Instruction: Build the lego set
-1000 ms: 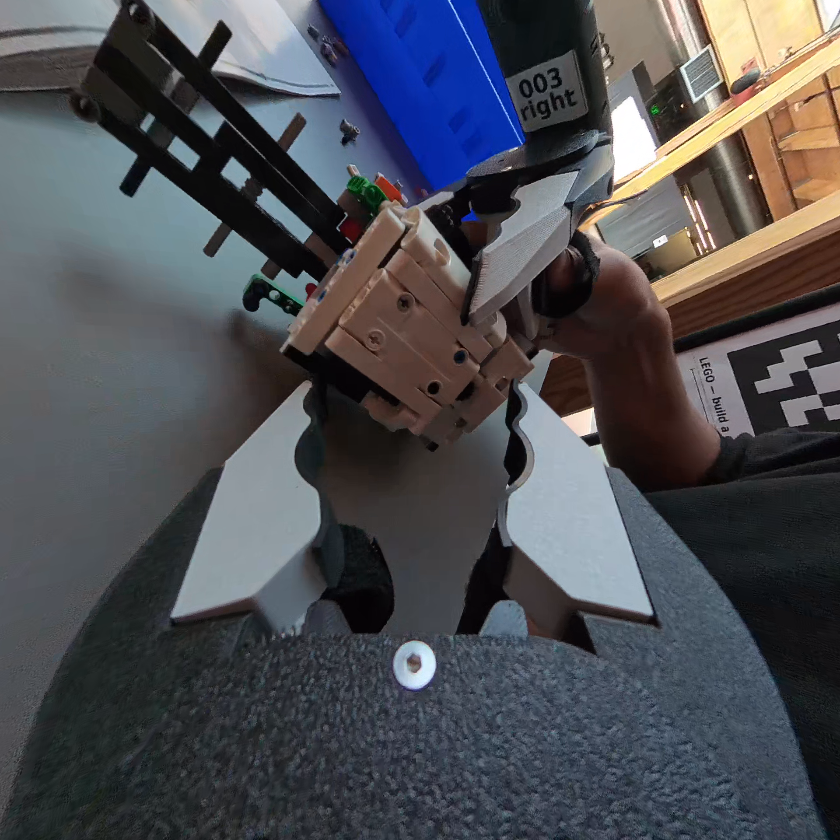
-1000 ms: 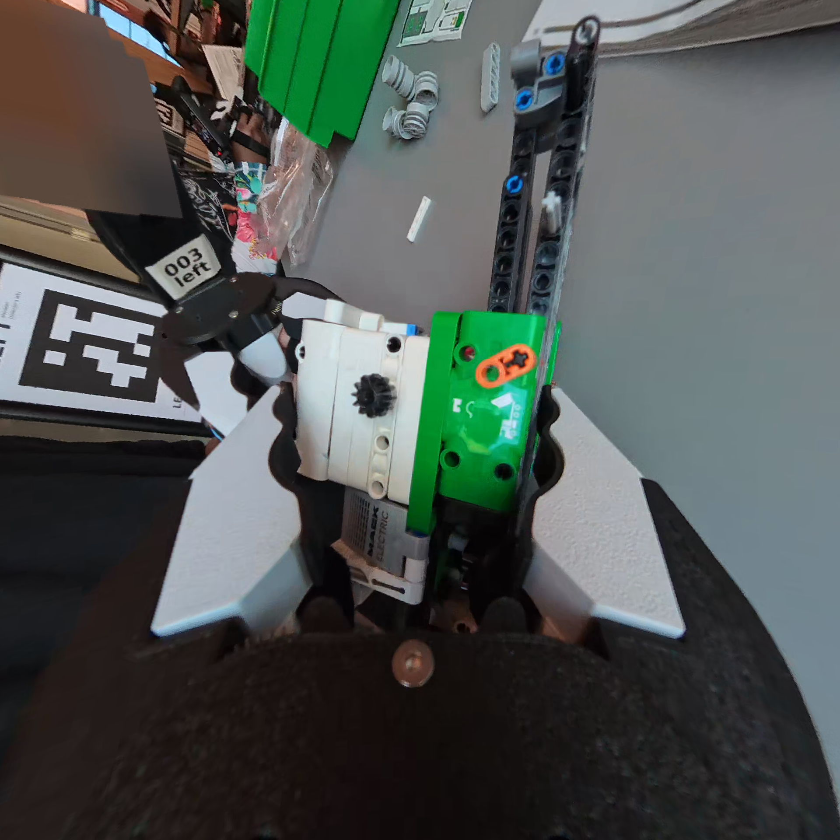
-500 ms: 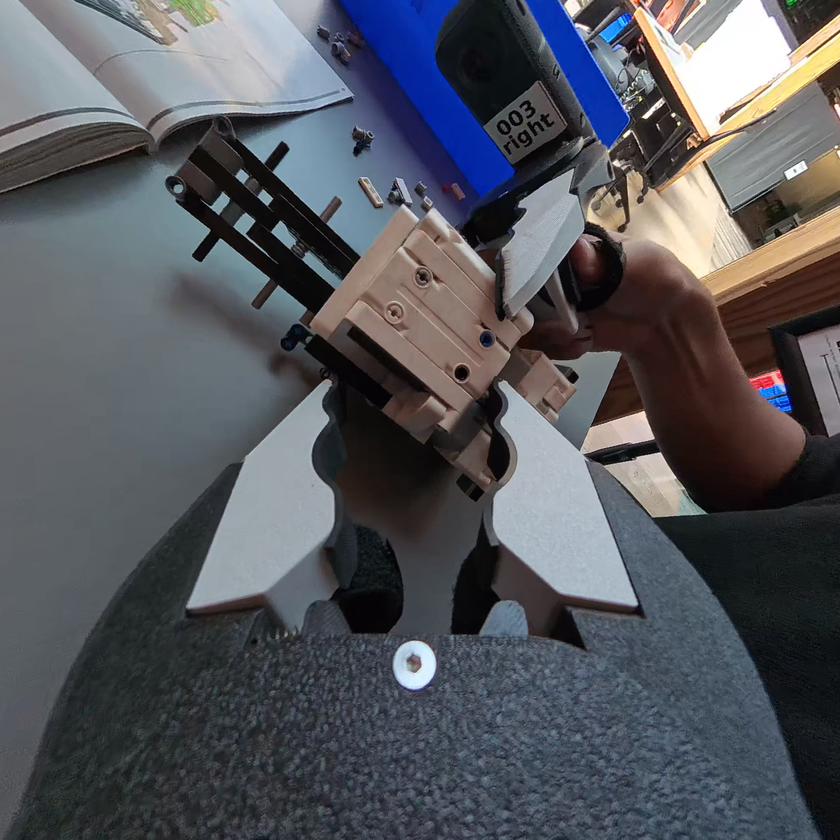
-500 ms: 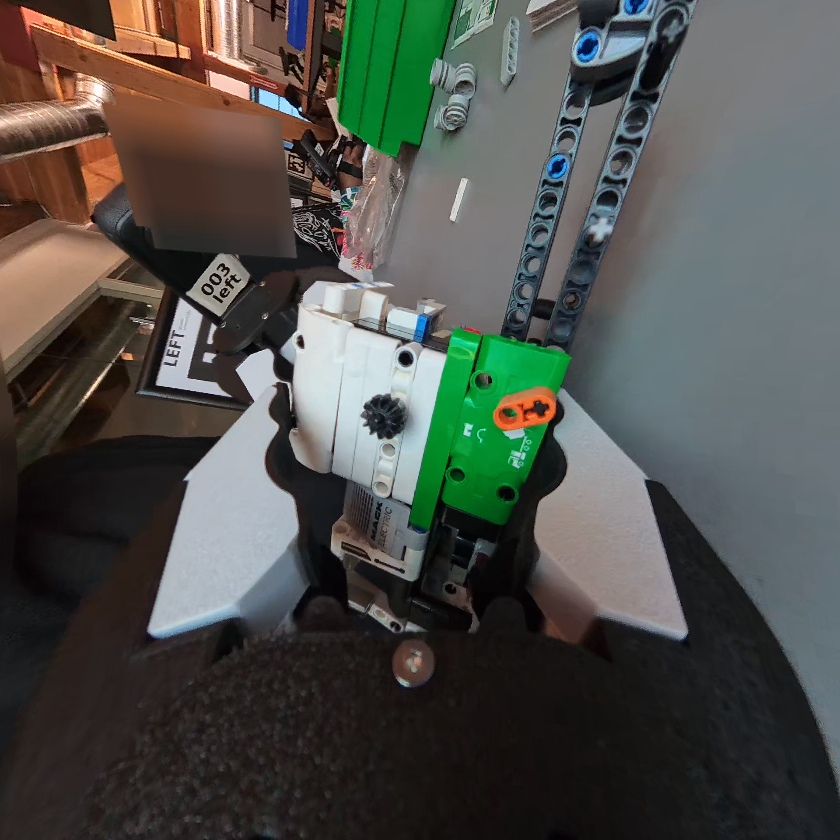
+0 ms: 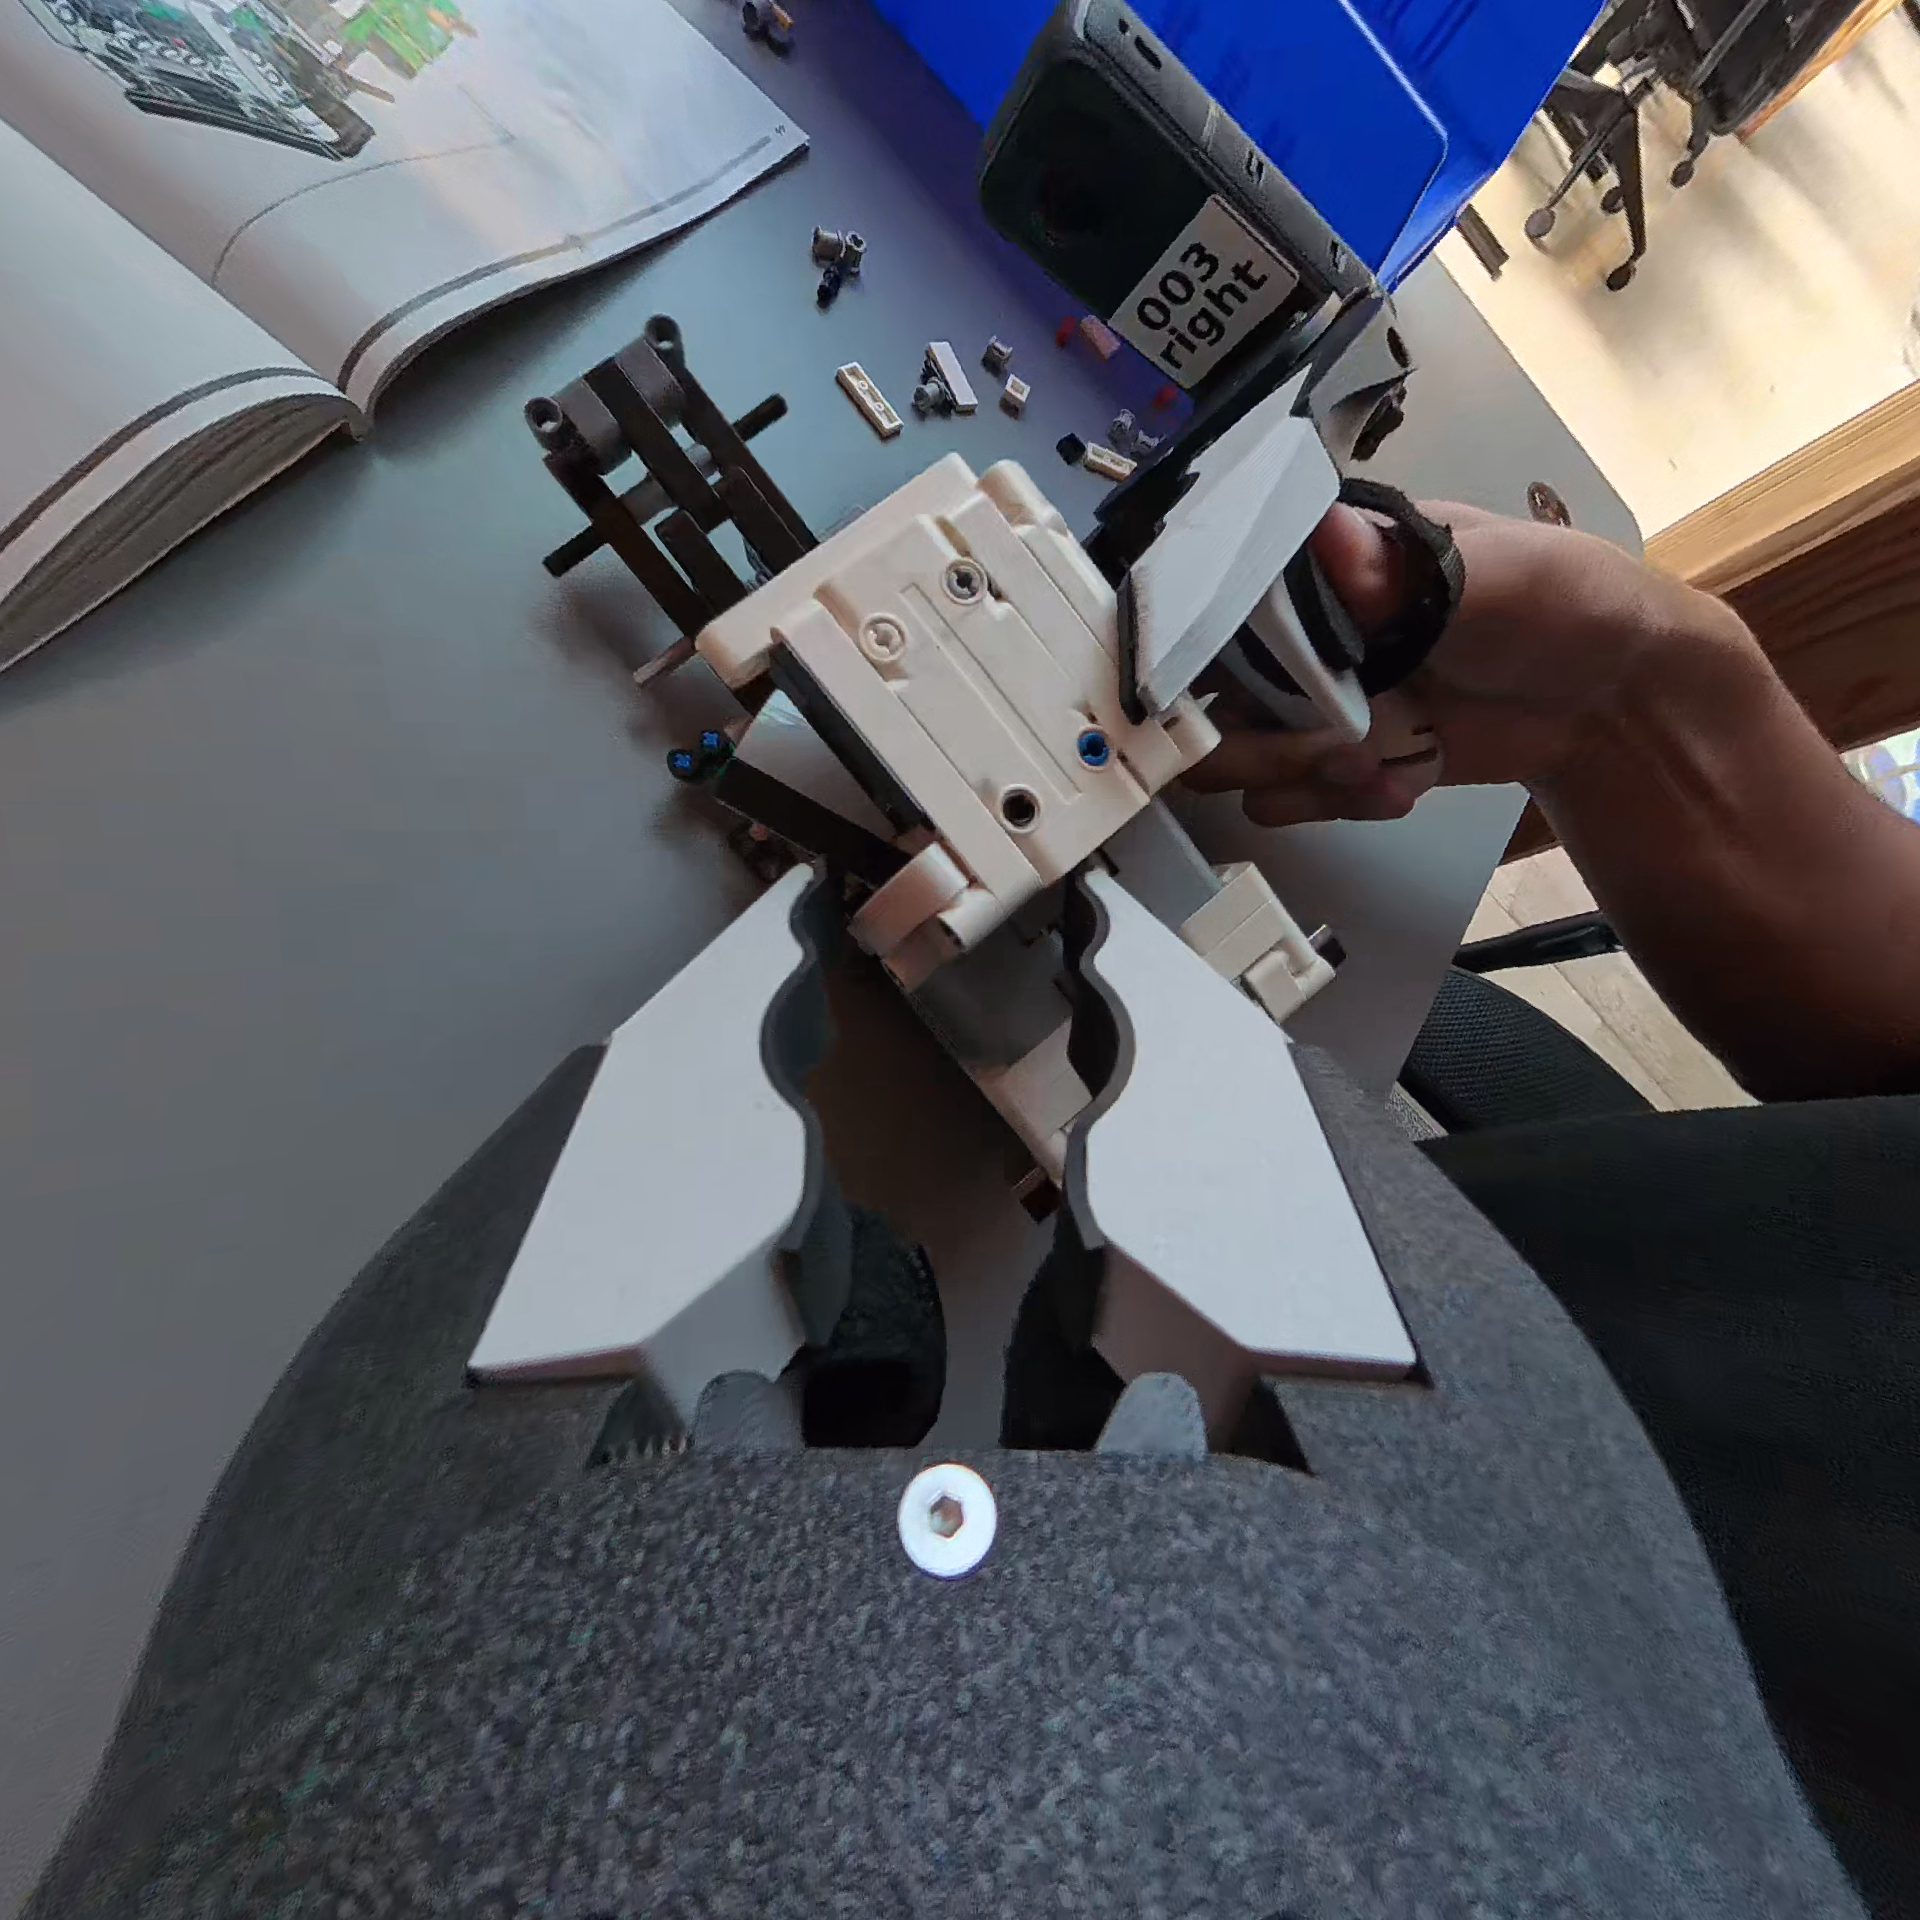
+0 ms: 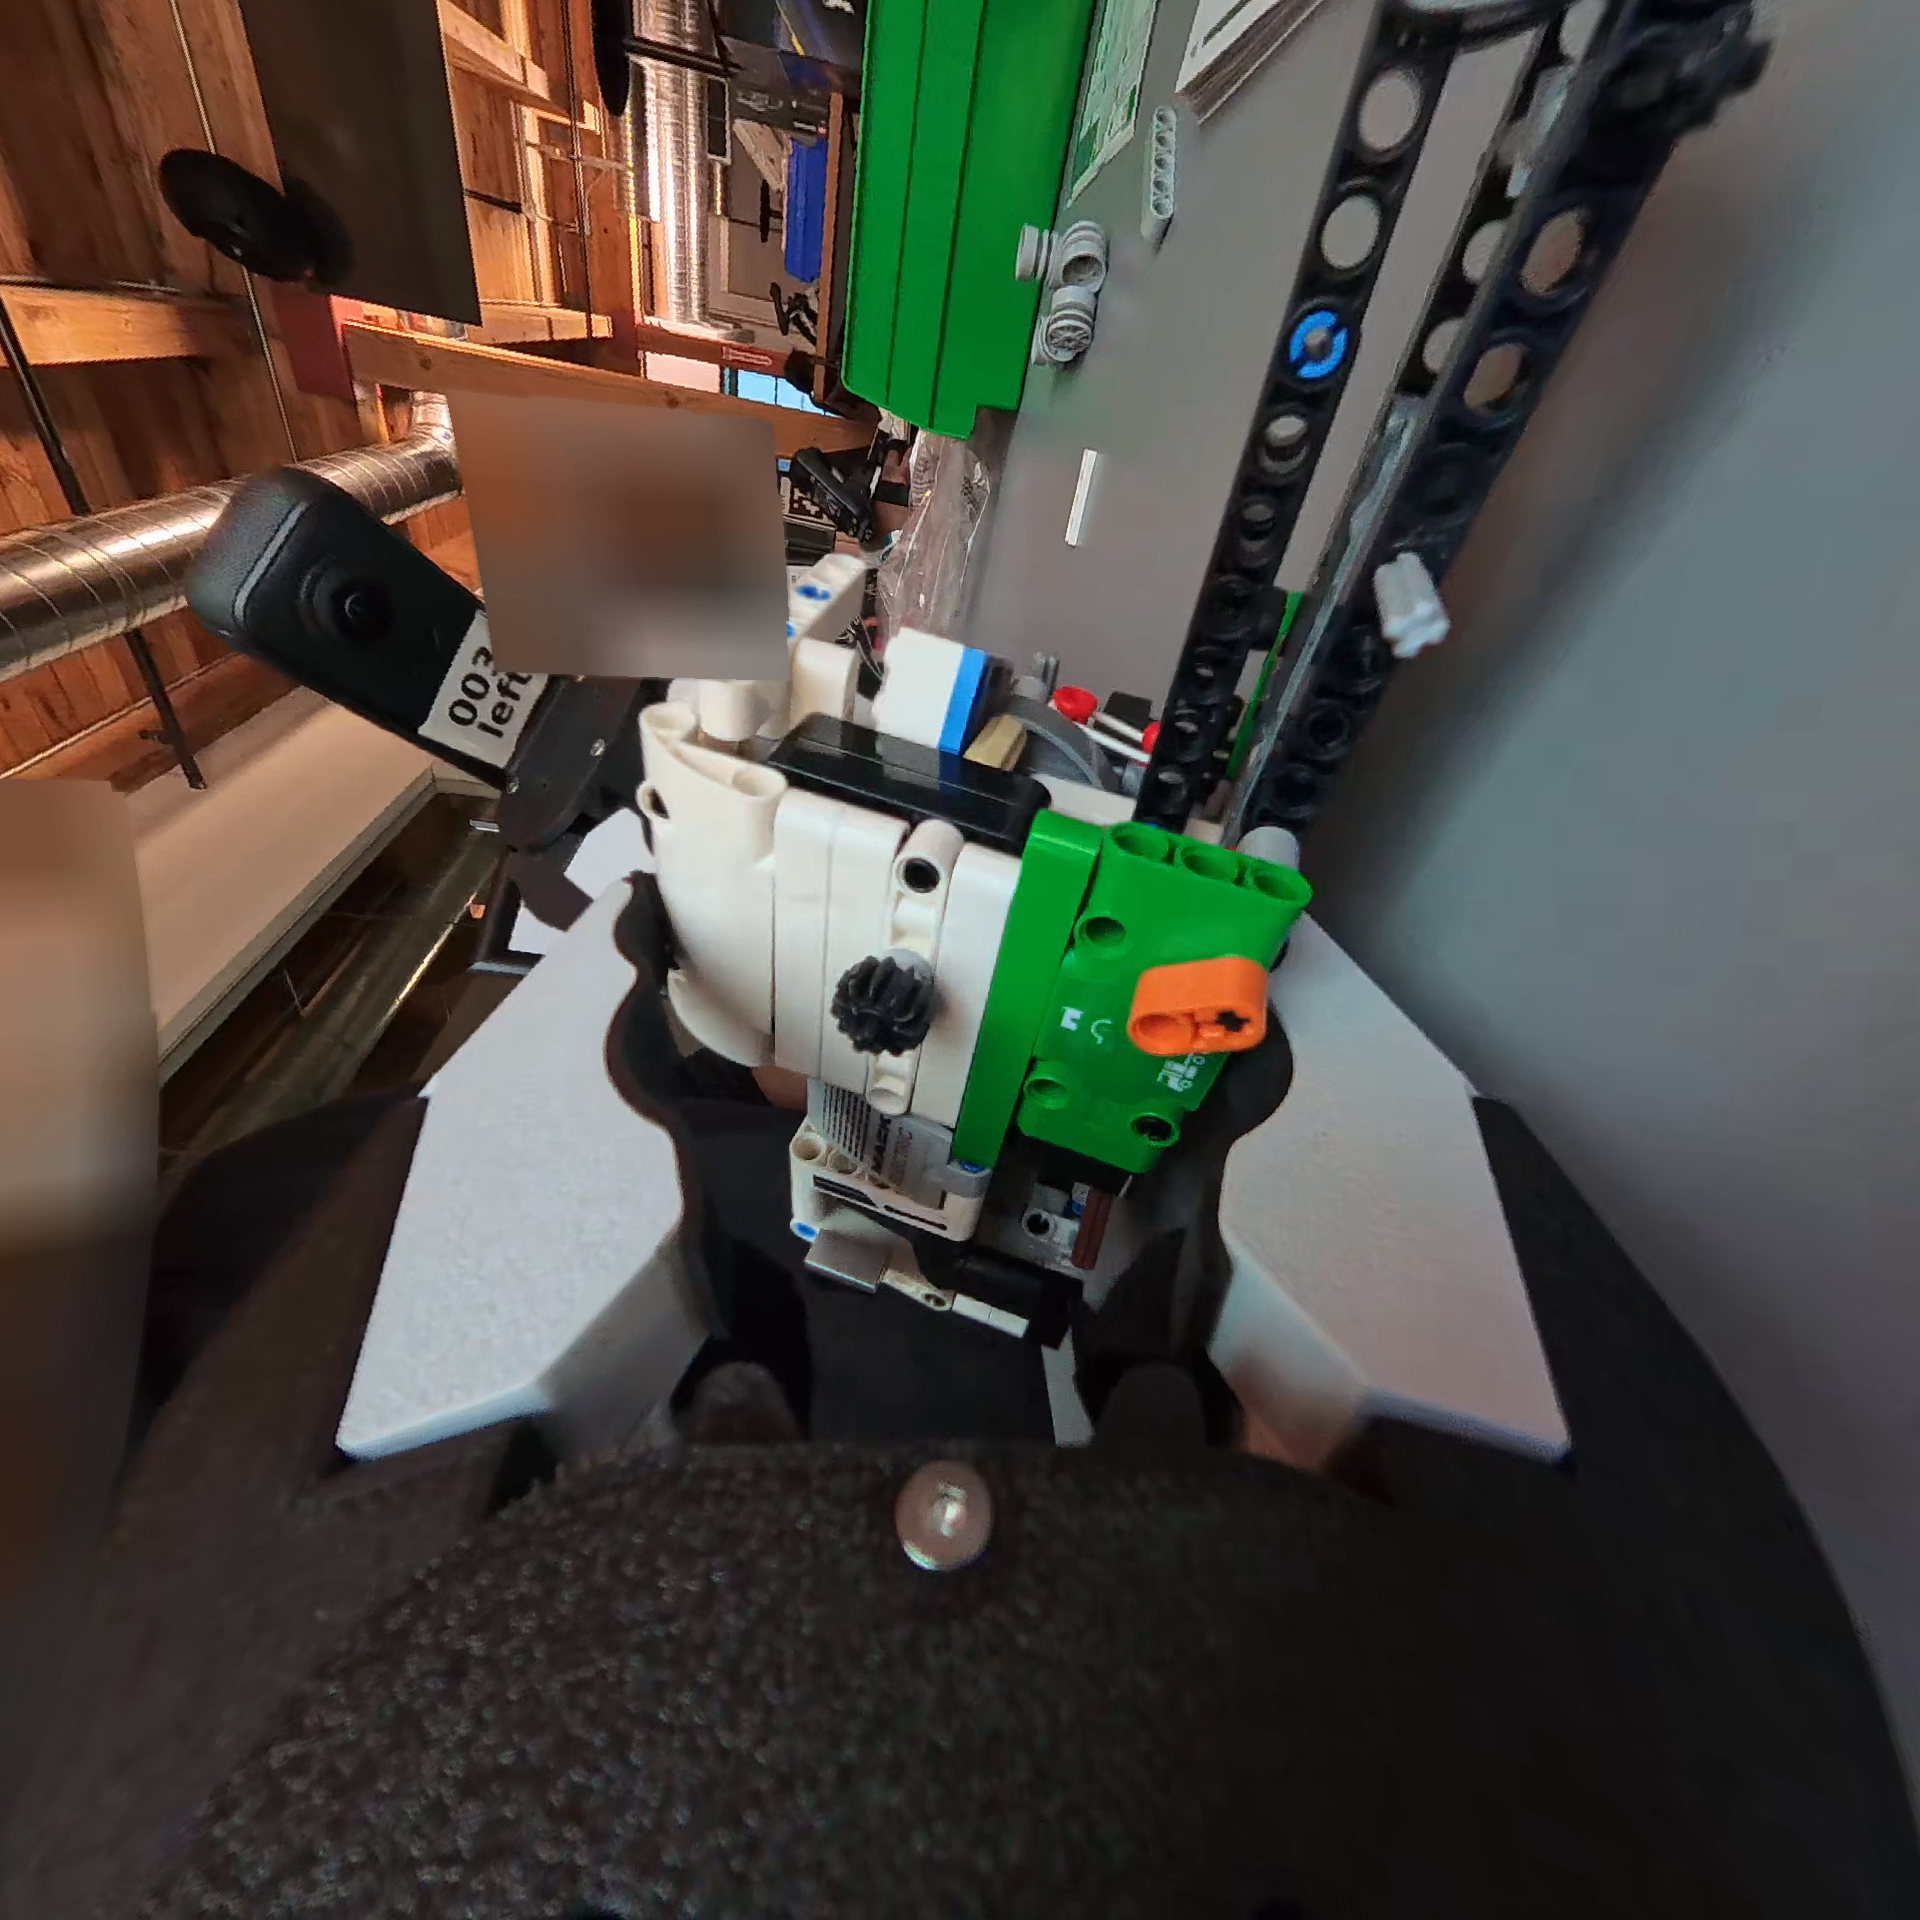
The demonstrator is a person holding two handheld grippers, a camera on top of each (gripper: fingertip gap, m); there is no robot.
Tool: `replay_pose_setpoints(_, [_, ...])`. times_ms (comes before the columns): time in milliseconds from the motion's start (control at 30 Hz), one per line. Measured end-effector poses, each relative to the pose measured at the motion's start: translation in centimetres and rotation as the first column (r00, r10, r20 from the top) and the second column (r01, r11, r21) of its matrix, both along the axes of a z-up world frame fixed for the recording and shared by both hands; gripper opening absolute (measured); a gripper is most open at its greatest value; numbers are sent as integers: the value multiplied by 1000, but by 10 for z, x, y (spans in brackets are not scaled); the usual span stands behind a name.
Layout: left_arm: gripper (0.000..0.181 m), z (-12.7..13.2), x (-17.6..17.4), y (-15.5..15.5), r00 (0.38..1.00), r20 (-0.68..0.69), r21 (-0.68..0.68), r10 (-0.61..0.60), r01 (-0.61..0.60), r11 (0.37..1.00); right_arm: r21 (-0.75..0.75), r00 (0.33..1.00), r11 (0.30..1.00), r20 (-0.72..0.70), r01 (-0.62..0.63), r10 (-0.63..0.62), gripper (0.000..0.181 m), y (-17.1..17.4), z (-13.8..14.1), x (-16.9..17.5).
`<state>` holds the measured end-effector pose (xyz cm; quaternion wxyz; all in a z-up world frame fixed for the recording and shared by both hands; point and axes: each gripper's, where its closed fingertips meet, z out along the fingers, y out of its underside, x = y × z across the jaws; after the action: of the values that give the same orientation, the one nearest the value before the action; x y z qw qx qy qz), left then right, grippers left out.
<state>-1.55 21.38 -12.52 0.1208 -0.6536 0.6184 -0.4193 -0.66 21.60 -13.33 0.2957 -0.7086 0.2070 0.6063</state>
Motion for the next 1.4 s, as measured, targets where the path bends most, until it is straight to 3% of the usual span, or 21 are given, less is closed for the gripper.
replay_pose_setpoints(33, [37,-1,-2,0,1000,-10,0,-15,15,1000,-3,1000,1000,7,-6,6,109,0,-1,0])
replay_pose_setpoints(333, [29,-2,-6,-17,986,24,-46,-167,168,985,-90,982,978,-47,-187,184,109,-31,-2,-5])
replay_pose_setpoints(500, [25,-4,-7,-15,961,67,5,-269,269,963,-77,961,965,-135,-252,240,107,-40,3,-1])
replay_pose_setpoints(700, [22,-3,-5,-10,953,71,-4,-295,296,955,-71,973,973,-92,-218,211,93,-60,4,18])
replay_pose_setpoints(867, [19,-3,-4,-9,948,84,-23,-307,310,951,31,989,993,97,-118,115,63,-67,16,26])
replay_pose_setpoints(1000, [19,-3,-2,-7,947,90,-14,-309,311,950,58,983,998,181,-23,13,63,-55,20,27])
replay_pose_setpoints(1200, [19,-1,2,17,971,101,-5,-215,216,976,150,869,988,483,44,-112,58,-32,14,21])
replay_pose_setpoints(1333, [26,22,-10,44,973,205,-93,-106,127,988,222,695,972,688,73,-209,58,-27,16,31])
replay_pose_setpoints(1400, [26,27,-13,69,967,253,-122,-18,50,991,282,577,956,770,75,-272,63,-25,19,39])
